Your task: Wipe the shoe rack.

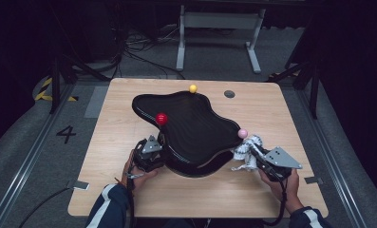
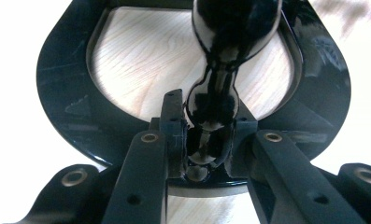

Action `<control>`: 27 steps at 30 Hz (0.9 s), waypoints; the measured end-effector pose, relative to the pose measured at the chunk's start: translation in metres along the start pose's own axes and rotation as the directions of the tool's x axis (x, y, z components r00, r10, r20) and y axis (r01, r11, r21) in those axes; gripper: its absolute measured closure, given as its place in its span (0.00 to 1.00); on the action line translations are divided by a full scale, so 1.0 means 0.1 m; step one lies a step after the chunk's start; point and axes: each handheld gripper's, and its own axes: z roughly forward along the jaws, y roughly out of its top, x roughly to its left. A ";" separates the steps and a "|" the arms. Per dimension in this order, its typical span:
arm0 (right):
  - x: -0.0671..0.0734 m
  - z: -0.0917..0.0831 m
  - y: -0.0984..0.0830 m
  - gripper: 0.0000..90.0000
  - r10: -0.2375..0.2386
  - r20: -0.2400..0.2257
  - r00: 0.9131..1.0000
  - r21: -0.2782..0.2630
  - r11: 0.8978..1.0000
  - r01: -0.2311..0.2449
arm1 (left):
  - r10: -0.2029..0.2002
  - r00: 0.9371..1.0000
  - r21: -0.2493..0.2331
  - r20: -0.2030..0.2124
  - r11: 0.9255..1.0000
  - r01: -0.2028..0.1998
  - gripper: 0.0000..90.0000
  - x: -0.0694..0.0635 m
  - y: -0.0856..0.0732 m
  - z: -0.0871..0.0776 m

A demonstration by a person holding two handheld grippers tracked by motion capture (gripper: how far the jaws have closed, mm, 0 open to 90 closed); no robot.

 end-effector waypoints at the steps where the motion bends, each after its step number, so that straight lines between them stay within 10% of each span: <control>1: 0.00 -0.04 0.01 0.89 -0.002 0.006 1.000 -0.025 1.000 0.003 | 0.001 1.000 -0.007 -0.001 1.000 -0.001 0.83 0.02 0.00 0.00; 7: -0.06 -0.30 0.16 0.89 0.032 -0.016 0.999 -0.163 0.986 -0.034 | -0.004 0.999 -0.018 0.042 1.000 0.004 0.82 0.03 -0.04 -0.02; 27: 0.19 -0.02 0.29 0.88 -0.034 -0.148 0.988 -0.114 0.993 0.017 | 0.002 0.997 -0.022 0.071 1.000 0.000 0.83 -0.04 -0.04 0.04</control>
